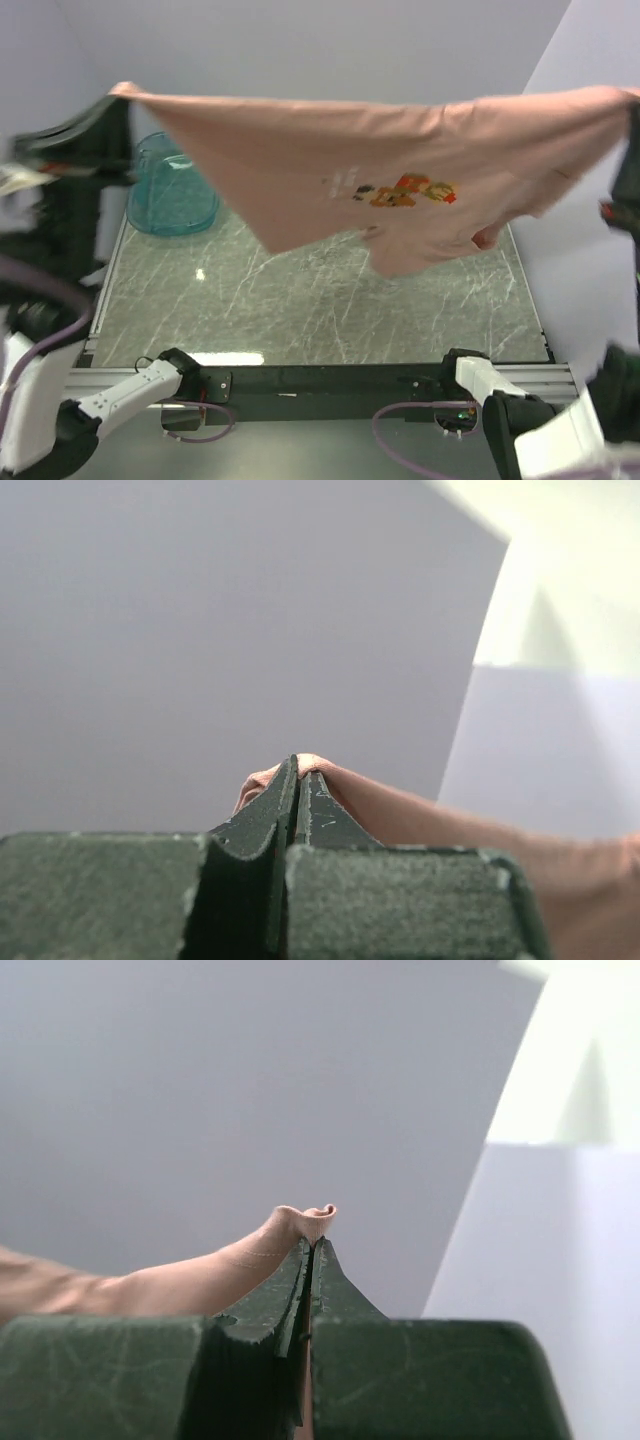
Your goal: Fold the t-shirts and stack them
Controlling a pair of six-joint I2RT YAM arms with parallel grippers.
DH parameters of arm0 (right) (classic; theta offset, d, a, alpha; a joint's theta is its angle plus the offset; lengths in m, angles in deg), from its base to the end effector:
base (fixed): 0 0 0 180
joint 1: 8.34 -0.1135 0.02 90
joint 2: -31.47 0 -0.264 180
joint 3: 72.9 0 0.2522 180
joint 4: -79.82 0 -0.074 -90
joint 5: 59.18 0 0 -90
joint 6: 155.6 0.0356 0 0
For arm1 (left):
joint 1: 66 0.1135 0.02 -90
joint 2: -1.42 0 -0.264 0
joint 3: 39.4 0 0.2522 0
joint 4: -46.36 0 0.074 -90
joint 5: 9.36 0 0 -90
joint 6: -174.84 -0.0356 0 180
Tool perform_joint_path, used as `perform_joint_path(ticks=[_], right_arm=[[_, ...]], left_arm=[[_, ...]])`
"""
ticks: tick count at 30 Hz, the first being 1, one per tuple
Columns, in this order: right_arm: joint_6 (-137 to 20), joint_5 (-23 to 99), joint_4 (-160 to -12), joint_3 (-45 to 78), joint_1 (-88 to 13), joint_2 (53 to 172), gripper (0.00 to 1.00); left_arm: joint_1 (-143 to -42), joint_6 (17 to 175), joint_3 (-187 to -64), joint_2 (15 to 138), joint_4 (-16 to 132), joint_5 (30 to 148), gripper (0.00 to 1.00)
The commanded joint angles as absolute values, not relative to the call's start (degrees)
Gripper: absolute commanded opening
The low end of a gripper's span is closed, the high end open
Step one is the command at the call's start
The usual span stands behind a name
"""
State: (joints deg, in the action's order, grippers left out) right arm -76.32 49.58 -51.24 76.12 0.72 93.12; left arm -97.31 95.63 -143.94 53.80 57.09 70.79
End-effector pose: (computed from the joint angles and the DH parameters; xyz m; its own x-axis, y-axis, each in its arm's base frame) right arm -0.0075 0.0128 0.6647 0.6216 -0.2775 -0.7325 0.0162 0.9395 -0.3421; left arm 0.0846 -0.0443 0.5940 0.4800 -0.5079 -0.7153 0.5011 0.8280 -0.2516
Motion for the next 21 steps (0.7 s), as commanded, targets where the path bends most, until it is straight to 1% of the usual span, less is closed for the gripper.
perform_joint_path(ticks=[1,5,8,14,15,16,17,18,19,21], right_arm=[[-76.0,44.2,-49.6,78.8,1.1,92.6,0.00],[-76.1,42.5,-50.7,79.2,1.1,94.0,0.00],[-76.2,43.2,-52.5,74.6,1.1,94.8,0.00],[-76.0,46.7,-60.0,57.8,1.2,96.2,0.00],[-75.9,47.7,-61.2,52.5,1.1,96.9,0.00],[-75.9,48.1,-64.2,50.0,1.1,97.4,0.00],[-75.9,48.9,-65.8,47.3,1.2,98.0,0.00],[-76.0,49.4,-67.8,41.7,1.1,98.6,0.00],[-76.1,50.5,-71.1,39.3,1.1,100.4,0.00],[-76.1,52.2,-73.4,33.5,1.0,103.3,0.00]], left_arm=[[-97.6,100.1,-146.6,52.2,63.0,72.8,0.01],[-97.5,99.1,-146.9,52.0,66.4,72.1,0.01],[-97.5,97.1,-142.6,52.9,66.4,70.1,0.00],[-97.5,95.2,-126.2,57.7,60.6,65.7,0.00],[-97.5,95.0,-124.5,58.6,58.2,64.7,0.00],[-97.4,94.3,-122.6,59.7,55.0,64.0,0.00],[-97.2,94.0,-119.6,62.4,53.5,63.0,0.00],[-96.8,94.2,-118.4,64.2,52.1,61.3,0.00],[-96.0,94.3,-117.4,66.0,51.1,61.5,0.00],[-92.1,97.7,-115.8,73.1,49.0,62.2,0.00]])
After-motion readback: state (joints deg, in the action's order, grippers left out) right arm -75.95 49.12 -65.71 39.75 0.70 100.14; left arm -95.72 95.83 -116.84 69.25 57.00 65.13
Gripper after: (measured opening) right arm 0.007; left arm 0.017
